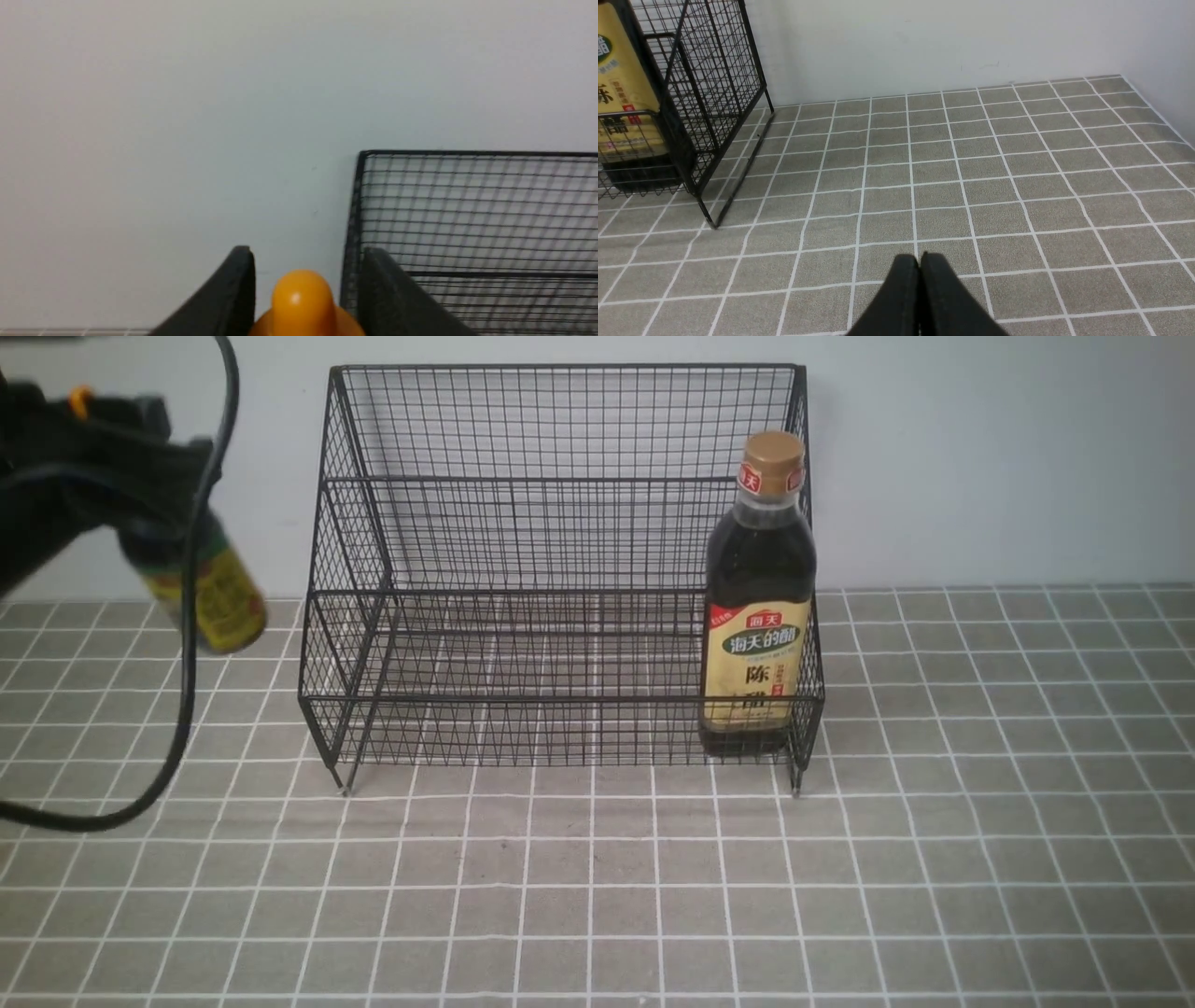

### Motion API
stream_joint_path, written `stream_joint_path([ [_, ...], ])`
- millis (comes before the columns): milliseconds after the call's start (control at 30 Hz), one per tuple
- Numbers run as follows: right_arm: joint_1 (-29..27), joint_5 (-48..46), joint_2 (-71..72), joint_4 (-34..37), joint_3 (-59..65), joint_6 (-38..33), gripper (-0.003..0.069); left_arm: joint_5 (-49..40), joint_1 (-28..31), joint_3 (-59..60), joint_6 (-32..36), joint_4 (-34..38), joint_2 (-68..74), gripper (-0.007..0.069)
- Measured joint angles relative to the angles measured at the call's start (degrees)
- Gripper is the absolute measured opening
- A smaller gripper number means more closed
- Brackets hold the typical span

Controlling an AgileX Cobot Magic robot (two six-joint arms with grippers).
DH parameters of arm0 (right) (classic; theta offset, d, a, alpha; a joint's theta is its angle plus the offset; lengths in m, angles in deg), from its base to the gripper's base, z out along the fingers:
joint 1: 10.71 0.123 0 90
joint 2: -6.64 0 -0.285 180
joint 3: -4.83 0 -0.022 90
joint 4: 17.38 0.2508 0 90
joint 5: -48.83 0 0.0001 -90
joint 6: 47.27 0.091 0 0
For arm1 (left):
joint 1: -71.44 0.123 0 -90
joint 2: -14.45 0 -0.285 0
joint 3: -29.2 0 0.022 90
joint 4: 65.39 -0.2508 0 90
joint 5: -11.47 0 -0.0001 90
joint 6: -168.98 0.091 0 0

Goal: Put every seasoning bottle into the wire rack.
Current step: Use the left arm to put the condiment bottle back on the shelf

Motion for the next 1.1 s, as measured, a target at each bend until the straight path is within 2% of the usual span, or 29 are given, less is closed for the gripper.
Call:
stream_joint_path([
  [200, 0.0, 0.0, 0.0, 0.0, 0.0, 0.0, -0.0013, -0.3, -6.85, -1.06, 0.33, -0.38, -0.01, 0.0259],
  [333, 0.0, 0.0, 0.0, 0.0, 0.0, 0.0, -0.0013, 2.56, -11.28, -1.06, 0.54, -0.38, 3.67, 0.0259],
  [767, 0.0, 0.0, 0.0, 0.0, 0.0, 0.0, -0.0013, 6.59, -12.33, -1.06, 0.13, 1.22, 14.08, 0.0259],
  [1100, 0.0, 0.0, 0.0, 0.0, 0.0, 0.0, -0.0013, 2.42, -12.4, -1.06, 0.13, 4.5, 18.29, 0.0266],
])
